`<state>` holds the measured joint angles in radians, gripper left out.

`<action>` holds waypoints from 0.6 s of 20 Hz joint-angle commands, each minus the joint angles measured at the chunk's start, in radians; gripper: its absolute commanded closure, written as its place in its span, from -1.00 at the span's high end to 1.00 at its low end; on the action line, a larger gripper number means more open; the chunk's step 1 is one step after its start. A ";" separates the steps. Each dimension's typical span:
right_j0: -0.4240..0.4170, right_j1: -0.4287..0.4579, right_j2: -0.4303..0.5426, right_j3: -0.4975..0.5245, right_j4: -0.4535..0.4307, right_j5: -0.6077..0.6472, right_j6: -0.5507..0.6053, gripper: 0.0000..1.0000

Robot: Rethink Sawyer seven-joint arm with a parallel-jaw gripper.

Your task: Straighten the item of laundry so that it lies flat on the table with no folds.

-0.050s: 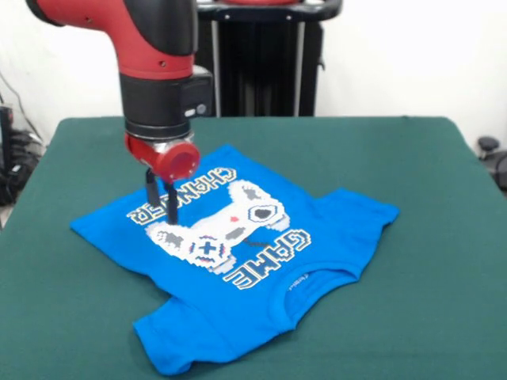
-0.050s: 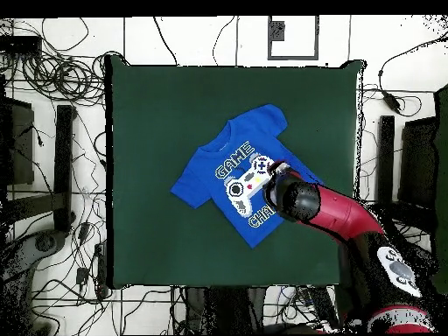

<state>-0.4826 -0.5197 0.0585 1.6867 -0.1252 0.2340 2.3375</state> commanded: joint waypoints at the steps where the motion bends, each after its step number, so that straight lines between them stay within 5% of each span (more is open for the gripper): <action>1: 0.040 0.063 0.117 0.100 -0.028 -0.083 0.069 1.00; 12: 0.035 0.102 0.106 0.112 -0.051 -0.151 0.061 1.00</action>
<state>-0.4774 -0.5100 0.0622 1.7096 -0.1254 0.1471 2.3375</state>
